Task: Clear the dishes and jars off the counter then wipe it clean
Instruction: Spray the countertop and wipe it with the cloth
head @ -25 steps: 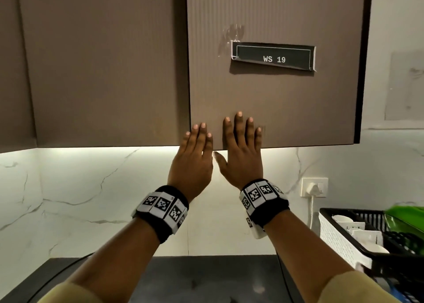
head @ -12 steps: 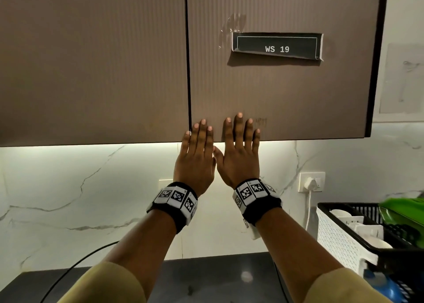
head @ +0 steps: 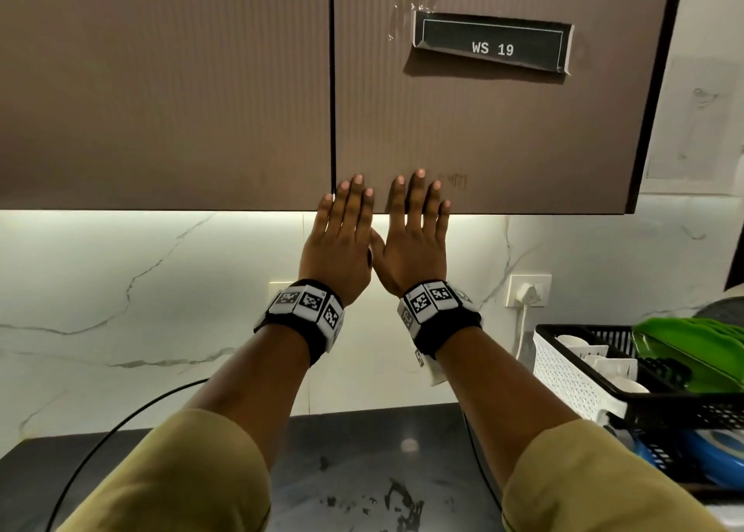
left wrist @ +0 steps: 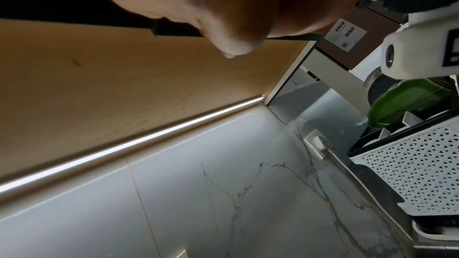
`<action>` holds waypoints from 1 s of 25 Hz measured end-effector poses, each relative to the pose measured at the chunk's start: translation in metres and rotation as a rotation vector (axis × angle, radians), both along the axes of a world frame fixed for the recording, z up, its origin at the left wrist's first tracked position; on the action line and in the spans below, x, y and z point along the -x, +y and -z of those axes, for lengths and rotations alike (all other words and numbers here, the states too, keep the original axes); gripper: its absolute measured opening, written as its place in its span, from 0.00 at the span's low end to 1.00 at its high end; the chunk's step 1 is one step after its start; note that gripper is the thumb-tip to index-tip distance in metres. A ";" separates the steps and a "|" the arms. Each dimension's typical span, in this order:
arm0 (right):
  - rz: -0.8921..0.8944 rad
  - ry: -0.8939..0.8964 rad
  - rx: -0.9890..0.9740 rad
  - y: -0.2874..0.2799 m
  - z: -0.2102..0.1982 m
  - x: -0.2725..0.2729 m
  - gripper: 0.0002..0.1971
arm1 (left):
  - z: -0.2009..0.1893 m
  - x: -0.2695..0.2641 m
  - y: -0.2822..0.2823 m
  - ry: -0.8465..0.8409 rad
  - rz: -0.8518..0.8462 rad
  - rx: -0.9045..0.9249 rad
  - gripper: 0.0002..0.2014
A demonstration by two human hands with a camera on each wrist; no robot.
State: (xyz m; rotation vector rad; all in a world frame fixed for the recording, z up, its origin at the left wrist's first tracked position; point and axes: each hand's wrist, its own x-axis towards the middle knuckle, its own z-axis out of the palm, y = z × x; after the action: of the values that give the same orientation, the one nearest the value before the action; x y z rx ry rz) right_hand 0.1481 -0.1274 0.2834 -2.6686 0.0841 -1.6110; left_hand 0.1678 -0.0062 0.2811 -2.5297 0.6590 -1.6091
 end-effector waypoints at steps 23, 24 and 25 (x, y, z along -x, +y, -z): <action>-1.022 0.803 0.063 0.249 0.257 0.233 0.07 | 0.253 0.353 0.213 0.738 -0.841 0.565 0.06; -1.068 0.835 0.098 0.262 0.266 0.253 0.07 | 0.263 0.376 0.220 0.736 -0.898 0.588 0.06; -1.111 0.858 0.129 0.274 0.272 0.272 0.07 | 0.271 0.398 0.226 0.737 -0.950 0.614 0.06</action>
State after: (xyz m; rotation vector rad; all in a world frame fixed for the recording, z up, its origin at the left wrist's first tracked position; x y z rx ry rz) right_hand -0.1243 0.1463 0.0117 -2.4171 -1.2296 -0.1430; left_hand -0.2304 0.2201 0.0102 -3.0037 -1.0746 -0.5618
